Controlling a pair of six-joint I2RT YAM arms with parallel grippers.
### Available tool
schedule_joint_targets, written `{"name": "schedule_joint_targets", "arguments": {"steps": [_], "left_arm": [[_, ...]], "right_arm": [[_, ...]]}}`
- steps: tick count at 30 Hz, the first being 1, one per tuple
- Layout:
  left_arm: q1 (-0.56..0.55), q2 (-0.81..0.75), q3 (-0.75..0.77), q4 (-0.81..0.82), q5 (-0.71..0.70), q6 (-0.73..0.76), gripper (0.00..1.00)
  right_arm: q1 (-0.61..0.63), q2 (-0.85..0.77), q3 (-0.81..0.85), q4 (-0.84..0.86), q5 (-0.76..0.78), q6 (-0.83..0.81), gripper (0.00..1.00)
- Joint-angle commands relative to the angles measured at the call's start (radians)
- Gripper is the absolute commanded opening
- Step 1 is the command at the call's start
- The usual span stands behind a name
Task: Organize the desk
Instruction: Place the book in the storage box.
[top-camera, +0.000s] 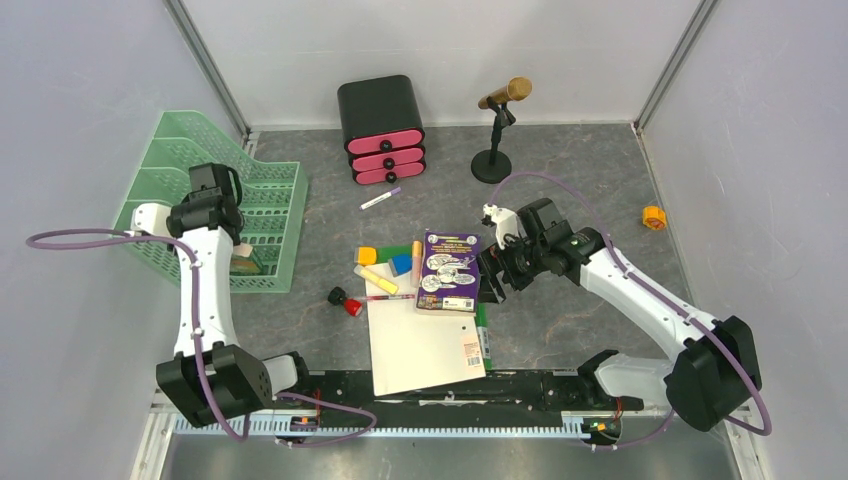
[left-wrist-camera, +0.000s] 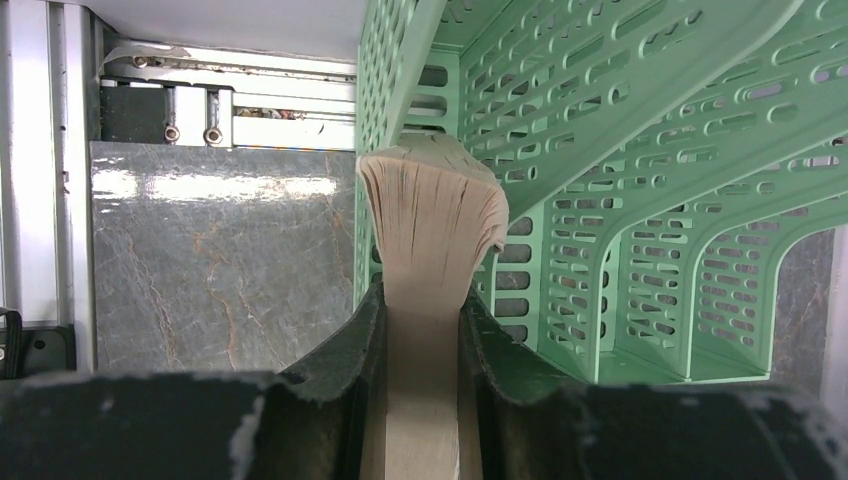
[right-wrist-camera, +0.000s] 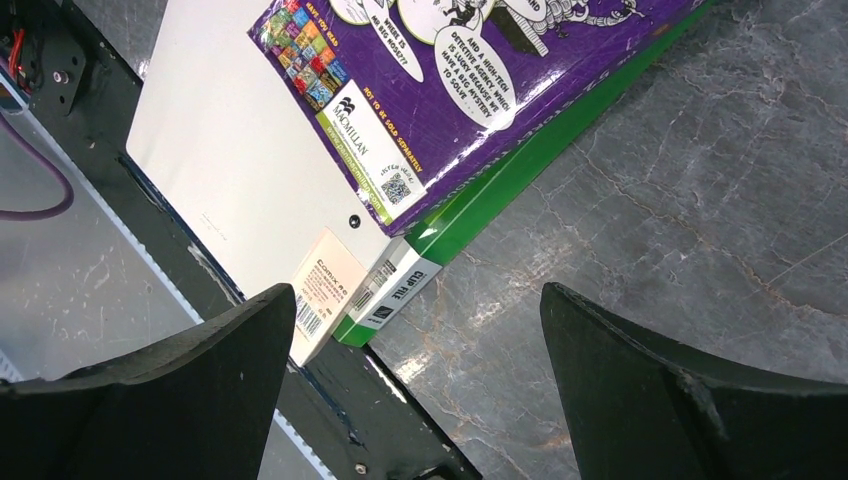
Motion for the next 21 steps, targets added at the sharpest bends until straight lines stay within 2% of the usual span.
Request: {"name": "schedule_joint_targets", "arguments": {"steps": [1,10,13,21], "left_arm": [[0.018,-0.026,-0.006,0.027,-0.049,0.019,0.23],[0.020,-0.059,-0.026,0.038,-0.030,0.035,0.65],[0.020,-0.071,-0.027,0.038,-0.023,0.038,0.72],[0.021,-0.153,-0.077,0.119,0.050,0.056,0.81]], "right_arm": [[-0.001,-0.005,0.026,-0.003,-0.021,-0.016,0.98],[-0.001,-0.035,0.029,0.013,-0.033,-0.012,0.98],[-0.001,-0.043,0.027,0.007,-0.023,-0.014,0.98],[-0.001,-0.077,0.030,0.013,0.001,-0.020,0.98]]}}
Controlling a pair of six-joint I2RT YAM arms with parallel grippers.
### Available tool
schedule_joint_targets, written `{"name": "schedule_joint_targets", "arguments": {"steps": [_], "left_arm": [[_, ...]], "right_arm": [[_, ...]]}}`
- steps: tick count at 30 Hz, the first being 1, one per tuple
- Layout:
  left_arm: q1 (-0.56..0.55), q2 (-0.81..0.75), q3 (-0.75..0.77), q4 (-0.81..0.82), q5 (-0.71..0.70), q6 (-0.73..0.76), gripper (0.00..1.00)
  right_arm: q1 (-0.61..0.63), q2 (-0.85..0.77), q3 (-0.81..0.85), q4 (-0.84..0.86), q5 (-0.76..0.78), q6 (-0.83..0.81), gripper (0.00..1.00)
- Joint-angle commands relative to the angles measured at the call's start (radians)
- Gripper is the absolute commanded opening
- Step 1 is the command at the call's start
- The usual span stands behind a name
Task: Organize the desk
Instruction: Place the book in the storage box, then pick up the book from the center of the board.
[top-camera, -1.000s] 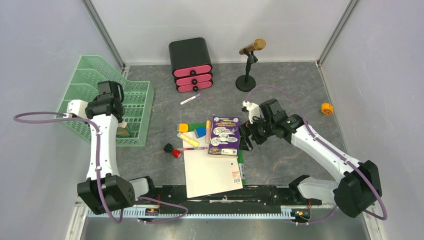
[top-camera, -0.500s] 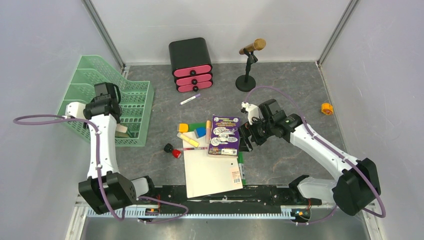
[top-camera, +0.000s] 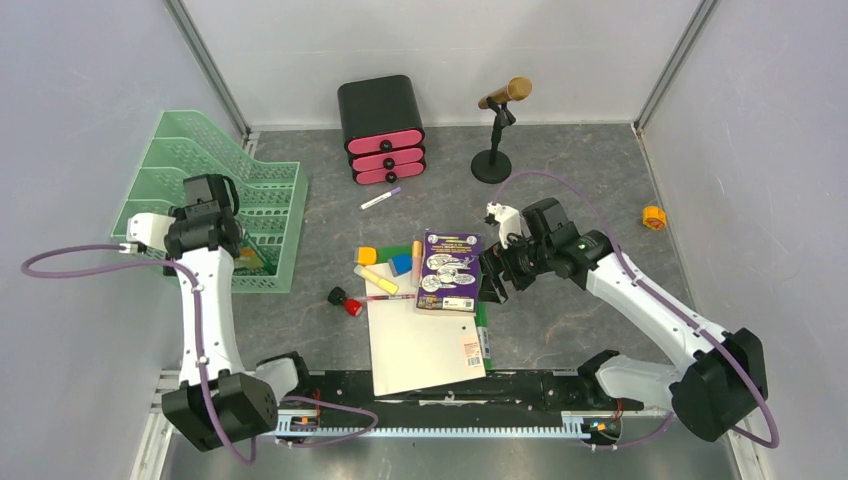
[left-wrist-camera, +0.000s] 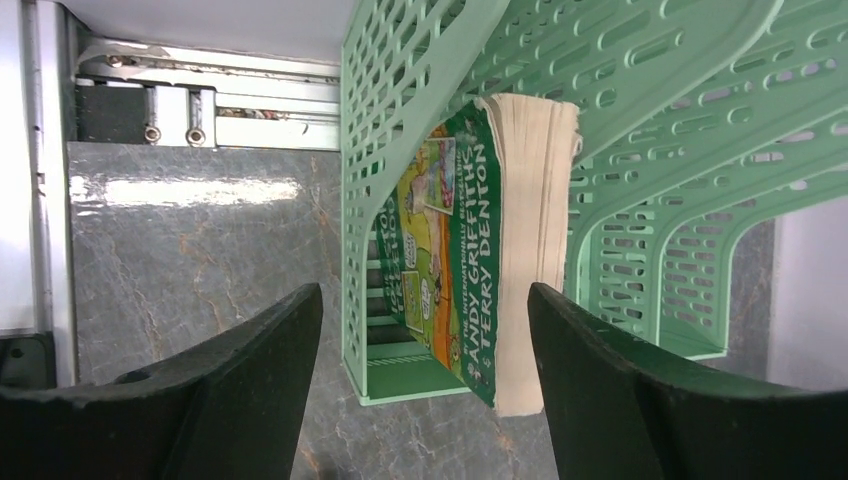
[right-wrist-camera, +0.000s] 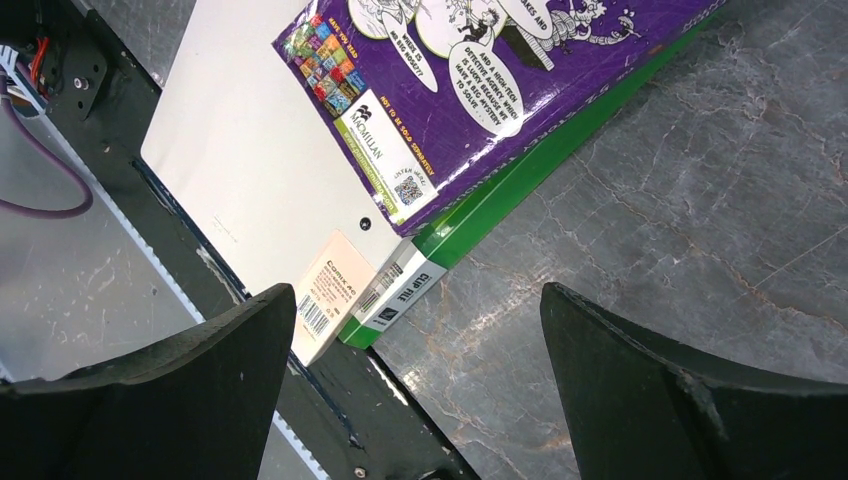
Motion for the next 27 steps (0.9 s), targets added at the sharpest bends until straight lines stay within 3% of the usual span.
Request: {"name": "schedule_joint_targets", "arguments": {"steps": [1,5,13,19,27], "left_arm": [[0.005,-0.076,-0.037,0.098,0.051,0.046,0.83],[0.004,-0.153,-0.083,0.171,0.121,0.145,0.94],[0.005,-0.393,-0.244,0.308,0.295,0.283,0.95],[0.005,-0.559,-0.392,0.384,0.592,0.338,0.98],[0.005,-0.634,-0.538,0.400,0.860,0.305,0.98]], "right_arm": [[-0.002,-0.031,0.028,0.017,0.008,-0.017,0.98],[-0.001,-0.028,0.026,0.026,0.011,-0.011,0.98],[-0.001,-0.029,0.004,0.041,0.023,-0.018,0.98],[-0.001,-0.021,-0.004,0.057,0.005,-0.011,0.98],[-0.001,-0.021,-0.013,0.060,0.034,-0.019,0.98]]}}
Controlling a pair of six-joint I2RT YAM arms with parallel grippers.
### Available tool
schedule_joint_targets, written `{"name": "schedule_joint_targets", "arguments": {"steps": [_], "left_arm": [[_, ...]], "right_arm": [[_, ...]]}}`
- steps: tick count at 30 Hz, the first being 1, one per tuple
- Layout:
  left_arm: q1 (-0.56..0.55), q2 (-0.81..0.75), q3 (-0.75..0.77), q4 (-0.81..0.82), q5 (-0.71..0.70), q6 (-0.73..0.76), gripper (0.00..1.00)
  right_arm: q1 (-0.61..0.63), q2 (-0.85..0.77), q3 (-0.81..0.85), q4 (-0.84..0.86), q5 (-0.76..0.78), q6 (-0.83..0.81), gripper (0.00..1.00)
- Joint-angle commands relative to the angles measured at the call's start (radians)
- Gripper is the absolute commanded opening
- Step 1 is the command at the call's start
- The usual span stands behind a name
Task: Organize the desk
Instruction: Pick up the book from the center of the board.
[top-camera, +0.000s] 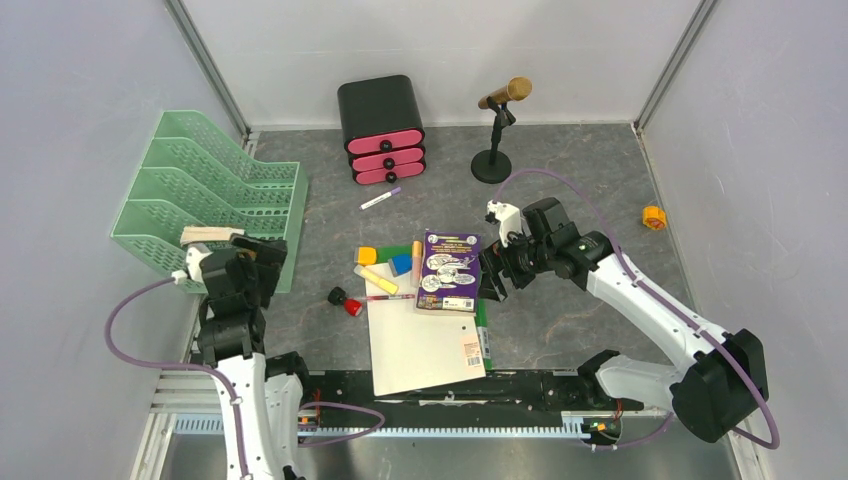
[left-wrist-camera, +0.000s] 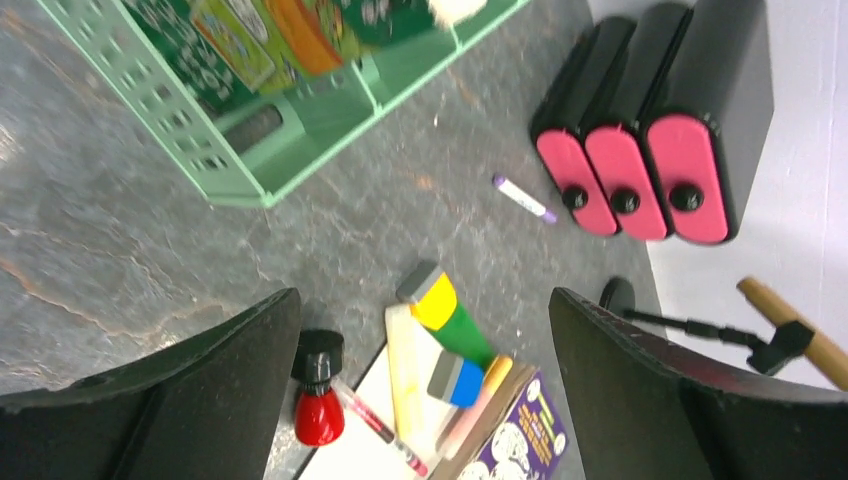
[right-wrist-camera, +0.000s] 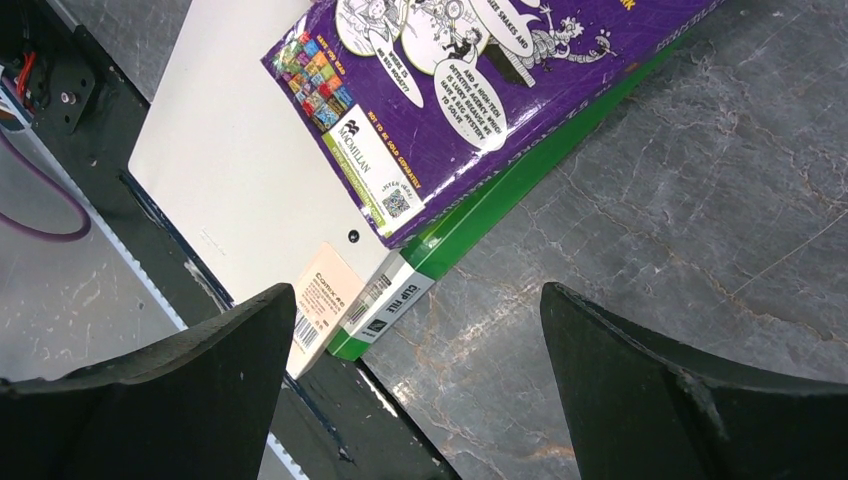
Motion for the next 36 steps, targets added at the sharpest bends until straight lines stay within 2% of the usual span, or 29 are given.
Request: {"name": "schedule_joint_targets", "arguments": {"steps": [1,8,15,22,26,33,36], "left_arm": [[0.005,-0.028,-0.049,0.059,0.235,0.024,0.99],[0.004,-0.018,-0.135,0.113,0.499,0.059,1.00],[0.002,-0.052,-0.222,0.106,0.617,0.079,1.00],[-0.005,-0.057,-0.212,0.043,0.700,0.170,1.00],[-0.017,-0.016,-0.192,0.026,0.711,0.212,1.00],[-0.054,0.100,-0.096,-0.078,0.640,0.327,1.00],[-0.102,0.172,-0.070,-0.103,0.601,0.345,1.00]], "right_arm": [[-0.001,-0.009,-0.010,0.029,0.011,-0.016,0.98],[-0.001,-0.001,-0.088,0.070,0.010,0.000,0.98],[-0.002,0.043,-0.163,0.133,-0.047,0.019,0.98],[-0.002,0.077,-0.190,0.180,-0.098,0.047,0.98],[-0.004,0.090,-0.193,0.183,-0.104,0.054,0.98],[-0.006,0.087,-0.198,0.186,-0.106,0.064,0.98],[-0.007,0.086,-0.202,0.195,-0.113,0.069,0.98]]}}
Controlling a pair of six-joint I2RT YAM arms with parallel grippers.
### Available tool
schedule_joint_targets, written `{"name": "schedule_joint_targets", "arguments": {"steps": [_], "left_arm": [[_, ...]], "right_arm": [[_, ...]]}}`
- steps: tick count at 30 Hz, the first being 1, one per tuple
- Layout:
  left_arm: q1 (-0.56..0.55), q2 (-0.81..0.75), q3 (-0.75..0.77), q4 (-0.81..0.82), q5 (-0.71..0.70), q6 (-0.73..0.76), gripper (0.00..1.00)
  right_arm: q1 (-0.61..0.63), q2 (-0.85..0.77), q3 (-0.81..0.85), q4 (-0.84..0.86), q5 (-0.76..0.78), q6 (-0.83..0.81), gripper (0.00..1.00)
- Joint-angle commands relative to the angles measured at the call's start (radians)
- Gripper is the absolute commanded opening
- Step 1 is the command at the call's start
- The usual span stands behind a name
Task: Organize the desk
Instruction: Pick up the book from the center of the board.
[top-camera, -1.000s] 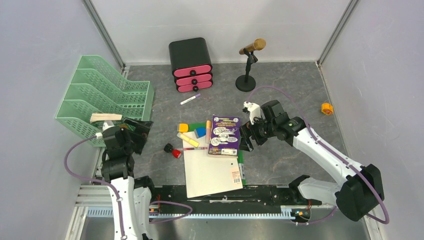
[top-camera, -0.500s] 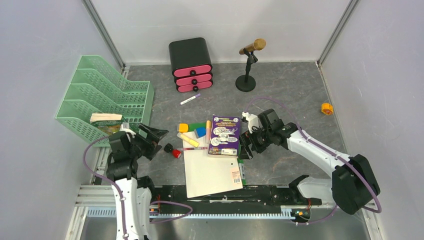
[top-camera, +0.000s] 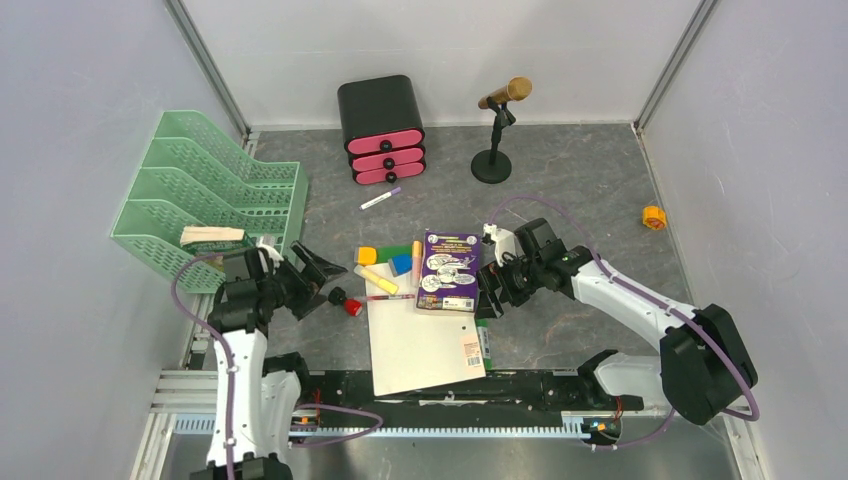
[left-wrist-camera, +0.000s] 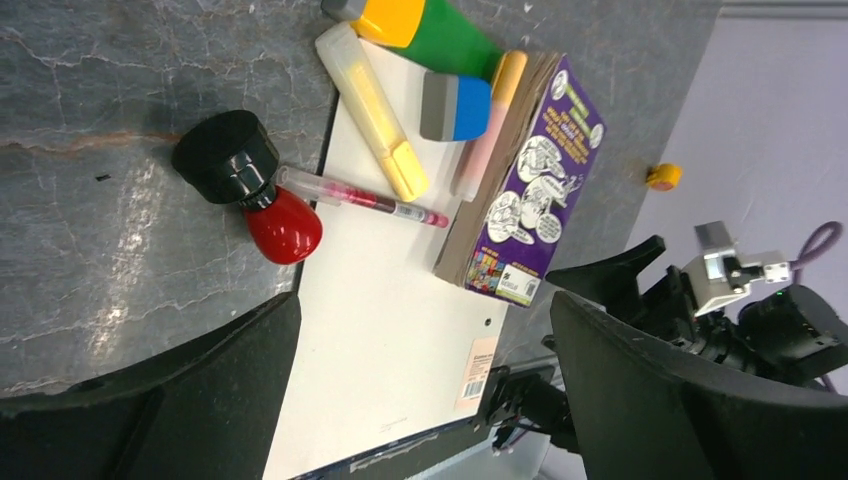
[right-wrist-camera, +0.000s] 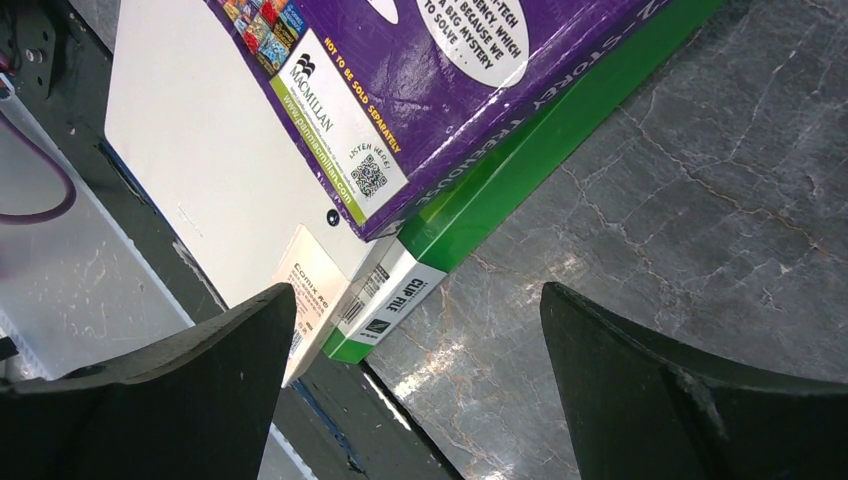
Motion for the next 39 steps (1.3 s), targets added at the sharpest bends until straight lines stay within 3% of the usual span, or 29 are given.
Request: {"name": "schedule_joint_targets", "arguments": {"steps": [1,10,15,19,23,28,34,39], "left_arm": [[-0.076,0.092,0.077,-0.063,-0.065,0.096,1.00],[-0.617,0.374,0.236,-0.108,-0.508,0.009,1.00],[-0.860,0.598,0.374,-0.138,-0.741,-0.046,1.00],[-0.988,0.753,0.482,-0.145,-0.849,-0.039,1.00],[-1.007,0.871,0.557,-0.140,-0.847,-0.049,1.00],[-1.008,0.911,0.563,-0.040,-0.783,-0.032,1.00],[-1.005,0.884,0.460,0.260,-0.520,-0.058,1.00],[-0.994,0.879,0.392,0.439,-0.396,-0.104,1.00]], "right_arm": [[-0.006,-0.004,-0.009,0.041,-0.038,0.012,0.98],[-0.009,-0.020,-0.024,0.044,-0.024,0.023,0.98],[-0.023,-0.056,-0.064,0.074,-0.054,0.023,0.98],[-0.058,-0.078,-0.079,0.082,-0.075,0.019,0.98],[-0.108,-0.092,-0.089,0.082,-0.095,0.011,0.98],[-0.158,-0.112,-0.101,0.083,-0.113,-0.001,0.98],[-0.170,-0.104,-0.107,0.080,-0.089,0.000,0.98],[-0.169,-0.090,-0.077,0.091,-0.045,0.006,0.98]]}}
